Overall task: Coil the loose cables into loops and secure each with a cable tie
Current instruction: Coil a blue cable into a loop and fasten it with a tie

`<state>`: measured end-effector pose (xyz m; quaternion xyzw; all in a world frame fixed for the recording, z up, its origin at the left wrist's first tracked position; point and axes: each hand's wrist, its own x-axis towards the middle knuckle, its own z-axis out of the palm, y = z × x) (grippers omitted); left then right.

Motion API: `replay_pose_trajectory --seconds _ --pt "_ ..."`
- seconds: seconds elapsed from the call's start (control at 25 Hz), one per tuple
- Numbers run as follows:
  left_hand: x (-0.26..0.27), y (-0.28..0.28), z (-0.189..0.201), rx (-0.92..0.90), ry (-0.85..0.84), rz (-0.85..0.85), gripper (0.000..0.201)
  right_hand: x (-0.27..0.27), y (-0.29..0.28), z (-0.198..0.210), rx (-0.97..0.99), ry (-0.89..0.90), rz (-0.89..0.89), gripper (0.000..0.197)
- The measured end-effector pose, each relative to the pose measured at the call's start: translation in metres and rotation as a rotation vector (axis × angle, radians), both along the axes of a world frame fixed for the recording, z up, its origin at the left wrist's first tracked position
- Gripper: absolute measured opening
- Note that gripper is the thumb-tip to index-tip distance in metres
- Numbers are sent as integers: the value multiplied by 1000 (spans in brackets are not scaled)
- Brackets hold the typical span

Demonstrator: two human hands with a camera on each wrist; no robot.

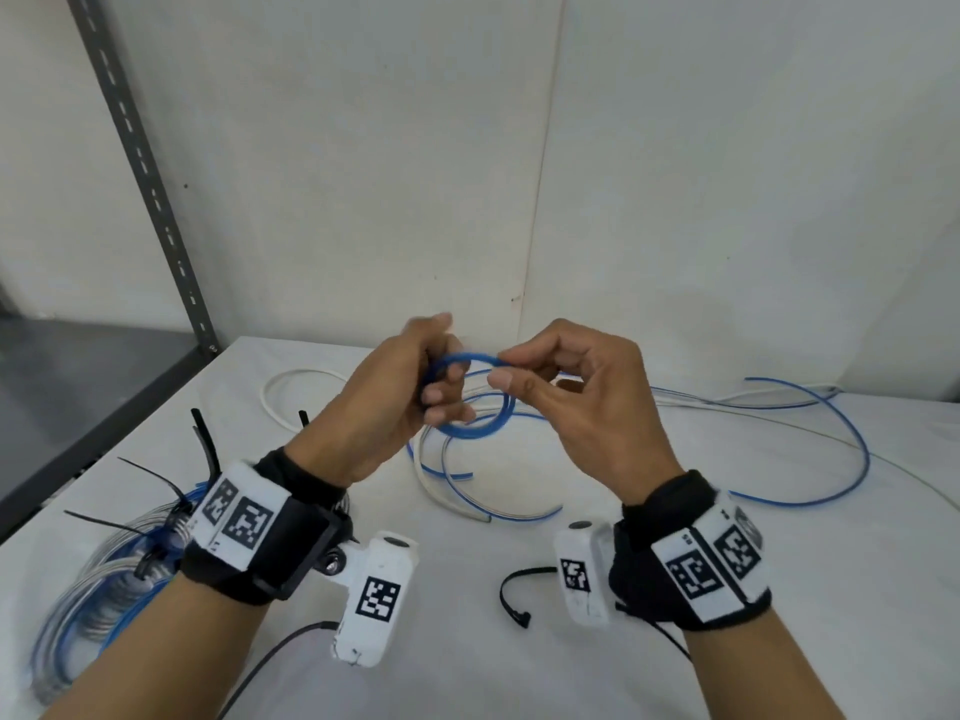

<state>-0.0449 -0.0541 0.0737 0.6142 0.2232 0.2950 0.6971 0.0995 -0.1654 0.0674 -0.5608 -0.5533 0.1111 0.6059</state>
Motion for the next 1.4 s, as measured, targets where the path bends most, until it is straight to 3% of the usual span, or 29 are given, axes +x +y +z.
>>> replay_pose_trajectory --seconds 0.08,0.16,0.44,0.68,0.8,0.96,1.04,1.16,1.4 --pt "-2 -2 0 144 132 -21 46 3 -3 2 -55 -74 23 11" --pt "0 -4 -1 164 73 5 43 3 -4 3 -46 -94 25 7" --pt "3 -6 7 -181 -329 113 43 -5 4 1 127 95 -63 5" --pt "11 -15 1 -295 -431 149 43 -18 11 -6 84 294 15 12" --pt "11 -12 -2 -243 -311 62 44 -3 5 -3 83 208 -14 13" --pt "10 -15 -7 70 129 -40 49 15 -10 5 -108 -41 63 9" --pt "11 -19 -8 182 193 -6 47 16 -11 5 -148 -116 56 8" --pt "10 -16 -5 182 85 70 44 18 -9 6 -71 -100 -8 6" --pt "14 -18 0 -42 -215 151 47 5 -2 4 91 58 -34 2"
